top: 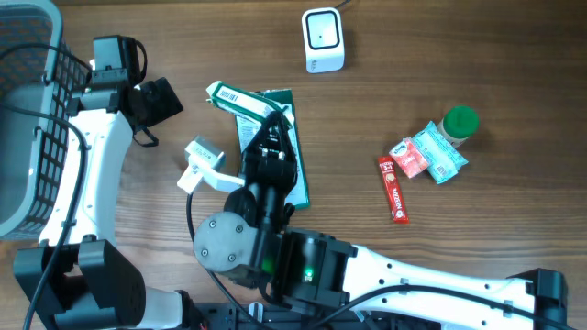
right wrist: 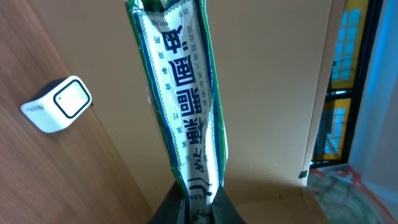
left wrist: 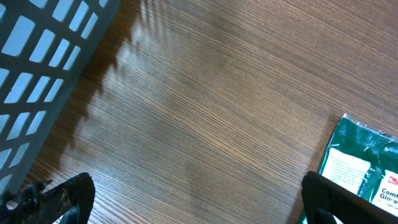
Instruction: Scan the item barcode
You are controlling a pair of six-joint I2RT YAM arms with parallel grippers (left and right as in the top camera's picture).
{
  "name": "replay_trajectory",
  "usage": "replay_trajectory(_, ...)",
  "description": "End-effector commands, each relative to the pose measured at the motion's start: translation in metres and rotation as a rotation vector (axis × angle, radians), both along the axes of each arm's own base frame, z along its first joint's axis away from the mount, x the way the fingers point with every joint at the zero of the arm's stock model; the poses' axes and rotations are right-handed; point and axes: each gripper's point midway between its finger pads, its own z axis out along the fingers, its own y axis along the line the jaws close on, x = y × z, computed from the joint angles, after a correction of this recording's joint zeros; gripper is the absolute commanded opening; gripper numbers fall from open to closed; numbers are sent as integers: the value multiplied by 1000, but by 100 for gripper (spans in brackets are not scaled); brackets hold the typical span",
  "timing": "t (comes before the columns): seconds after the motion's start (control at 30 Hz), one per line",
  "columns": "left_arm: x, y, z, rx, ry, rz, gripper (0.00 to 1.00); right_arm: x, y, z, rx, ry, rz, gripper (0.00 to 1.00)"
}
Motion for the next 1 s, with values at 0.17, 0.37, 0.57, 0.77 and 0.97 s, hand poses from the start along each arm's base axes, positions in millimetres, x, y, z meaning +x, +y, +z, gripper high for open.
replay_trajectory(0.17,2,4,7,16,-17,-4,100,-15,11,0,2,-3,30,6)
replay_trajectory(0.37,2,4,7,16,-16,-4,100,-15,11,0,-7,-2,34,4)
replay_trajectory(0.57,2,4,7,16,-17,-4,100,24,6,-3,60,10,56,4)
replay_trajectory(0.77,2,4,7,16,-17,-4,100,97,0,-14,186,66,197,4)
replay_trajectory(0.97,2,4,7,16,-17,-4,100,152,-17,-66,503,339,367,4)
